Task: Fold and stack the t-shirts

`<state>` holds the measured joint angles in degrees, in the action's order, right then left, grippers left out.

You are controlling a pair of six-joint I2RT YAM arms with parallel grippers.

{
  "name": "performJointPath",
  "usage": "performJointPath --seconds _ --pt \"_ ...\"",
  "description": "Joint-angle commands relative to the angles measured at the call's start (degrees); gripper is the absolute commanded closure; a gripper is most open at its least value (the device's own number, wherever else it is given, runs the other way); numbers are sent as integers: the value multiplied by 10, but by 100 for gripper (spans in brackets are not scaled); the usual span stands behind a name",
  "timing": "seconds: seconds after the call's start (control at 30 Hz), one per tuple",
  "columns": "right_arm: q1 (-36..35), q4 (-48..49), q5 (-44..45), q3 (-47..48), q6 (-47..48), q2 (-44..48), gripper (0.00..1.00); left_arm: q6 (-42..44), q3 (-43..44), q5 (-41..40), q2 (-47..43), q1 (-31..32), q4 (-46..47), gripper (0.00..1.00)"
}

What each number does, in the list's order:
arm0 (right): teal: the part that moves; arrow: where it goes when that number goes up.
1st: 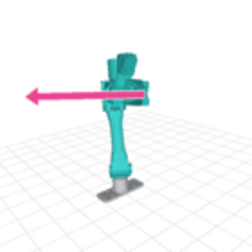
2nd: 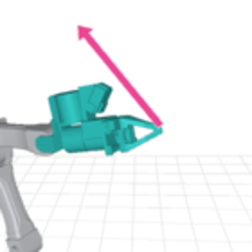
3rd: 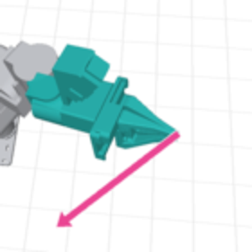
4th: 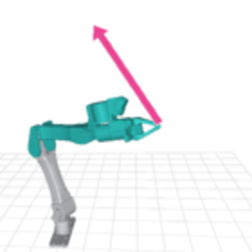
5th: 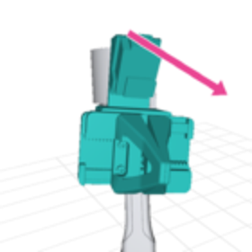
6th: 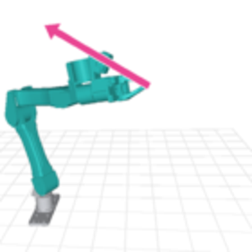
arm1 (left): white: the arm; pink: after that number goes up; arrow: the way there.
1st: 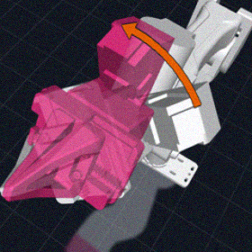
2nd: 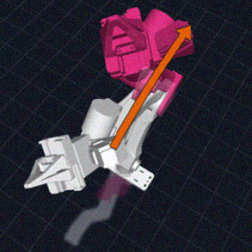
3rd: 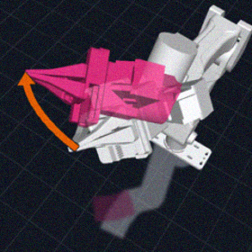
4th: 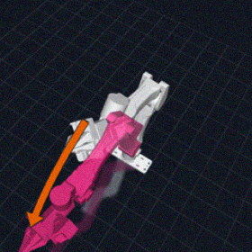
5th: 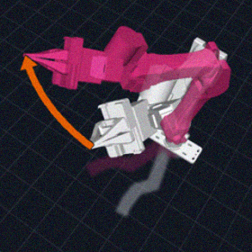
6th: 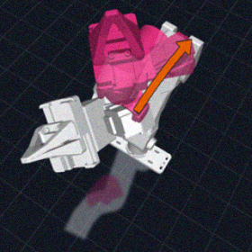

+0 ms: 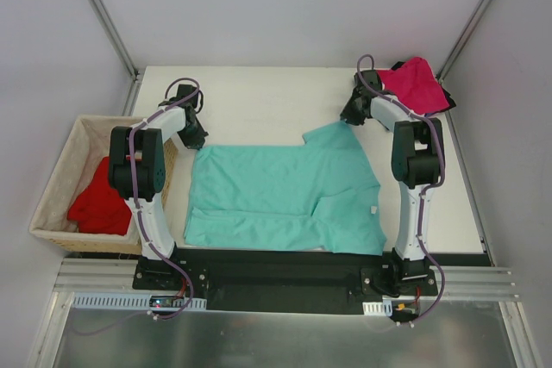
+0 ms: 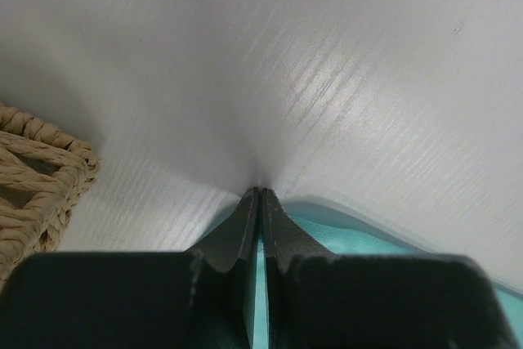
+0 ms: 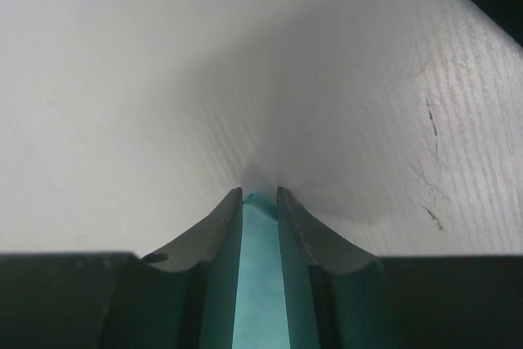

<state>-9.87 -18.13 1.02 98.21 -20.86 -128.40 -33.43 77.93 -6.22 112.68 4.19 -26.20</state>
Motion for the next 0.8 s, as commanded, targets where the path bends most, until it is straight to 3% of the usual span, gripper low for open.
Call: performJointPath --seconds 0.0,0.2,0.33,0.77 --pt "3 -69 4 -25 -2 -2 73 -5 -9 3 -18 7 -31 100" --pt "3 -68 -3 -18 -5 -7 81 -4 -8 1 -19 6 -32 100" --pt "2 -78 -4 -7 -5 -12 99 -4 -8 0 -17 7 -31 100" --pt "-7 -63 -18 -21 17 35 99 13 2 9 -30 7 -30 100"
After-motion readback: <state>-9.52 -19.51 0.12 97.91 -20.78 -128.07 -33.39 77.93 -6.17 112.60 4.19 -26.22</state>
